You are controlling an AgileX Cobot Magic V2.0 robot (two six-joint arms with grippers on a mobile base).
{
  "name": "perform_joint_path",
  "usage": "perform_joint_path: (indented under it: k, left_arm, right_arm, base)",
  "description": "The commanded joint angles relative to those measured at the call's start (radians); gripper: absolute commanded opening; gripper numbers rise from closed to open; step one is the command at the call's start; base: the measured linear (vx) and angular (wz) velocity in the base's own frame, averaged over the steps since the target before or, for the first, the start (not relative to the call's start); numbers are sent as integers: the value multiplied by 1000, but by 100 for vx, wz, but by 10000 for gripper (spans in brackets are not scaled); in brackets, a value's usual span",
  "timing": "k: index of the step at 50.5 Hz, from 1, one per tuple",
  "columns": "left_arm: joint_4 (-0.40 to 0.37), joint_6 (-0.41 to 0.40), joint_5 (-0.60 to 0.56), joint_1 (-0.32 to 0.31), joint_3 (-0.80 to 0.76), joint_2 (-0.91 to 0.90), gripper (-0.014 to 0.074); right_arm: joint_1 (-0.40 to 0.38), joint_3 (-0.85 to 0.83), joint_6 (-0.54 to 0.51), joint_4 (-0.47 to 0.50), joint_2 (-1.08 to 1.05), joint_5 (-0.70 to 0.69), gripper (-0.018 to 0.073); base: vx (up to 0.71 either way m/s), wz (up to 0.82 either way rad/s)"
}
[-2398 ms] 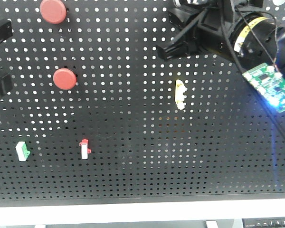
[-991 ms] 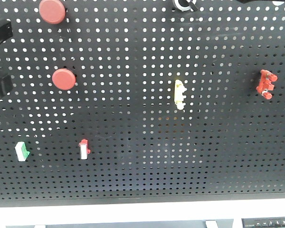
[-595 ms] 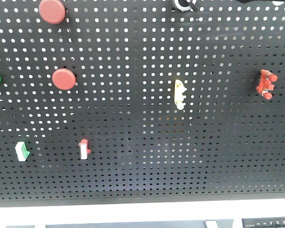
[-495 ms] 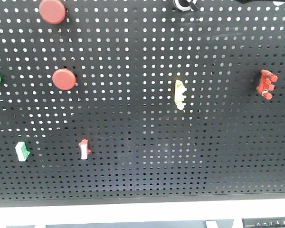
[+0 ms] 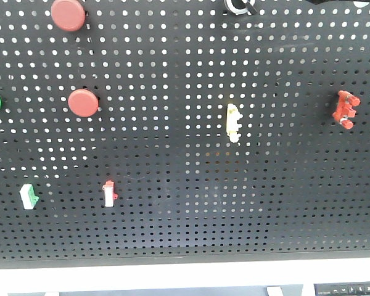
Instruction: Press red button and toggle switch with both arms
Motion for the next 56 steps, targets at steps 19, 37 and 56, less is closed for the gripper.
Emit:
perform_joint_path:
  k: [19,37,56]
  left_arm:
    - [-53,-4,-161,-3,84,-118,2]
    - [-53,-4,-158,-3,84,-118,2]
    - [-53,-4,-158,-3,84,-118,2]
  right_arm:
    - [-2,-27,-5,-9,-17,-67,-3]
    - [-2,-27,-5,-9,-17,-69,-3]
    - [-45,209,-8,142,-204,-110,-3]
  base:
    - [0,0]
    - [0,0]
    - [0,0]
